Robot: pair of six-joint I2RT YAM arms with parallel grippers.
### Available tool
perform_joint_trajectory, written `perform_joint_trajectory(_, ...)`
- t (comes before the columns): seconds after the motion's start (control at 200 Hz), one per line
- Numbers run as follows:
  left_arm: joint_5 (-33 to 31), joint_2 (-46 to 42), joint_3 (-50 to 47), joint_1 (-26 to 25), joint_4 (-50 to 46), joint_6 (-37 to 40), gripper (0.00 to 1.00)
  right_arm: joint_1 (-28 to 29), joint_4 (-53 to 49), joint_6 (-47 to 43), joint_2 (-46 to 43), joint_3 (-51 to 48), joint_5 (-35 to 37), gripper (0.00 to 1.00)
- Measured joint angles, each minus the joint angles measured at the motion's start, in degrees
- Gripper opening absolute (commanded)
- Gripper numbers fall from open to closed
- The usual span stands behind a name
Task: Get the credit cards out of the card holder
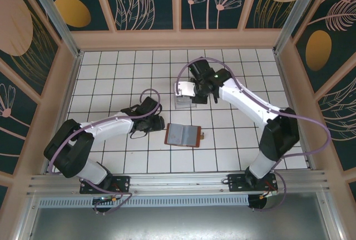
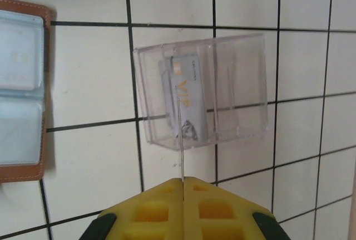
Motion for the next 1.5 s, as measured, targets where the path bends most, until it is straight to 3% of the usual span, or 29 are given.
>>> perform_joint_trajectory(0.876, 0.0, 3.1, 0.9, 1.0, 0.1, 1.5, 0.43, -0.9, -12.5, -6.3, 23.6, 28.2, -2.1, 0.0)
perform_joint_trajectory(1.501, 0.0, 4.1, 2.1, 1.2, 0.2, 2.1, 0.43, -2.5, -14.0, -7.8, 30.8, 32.3, -2.1, 0.0)
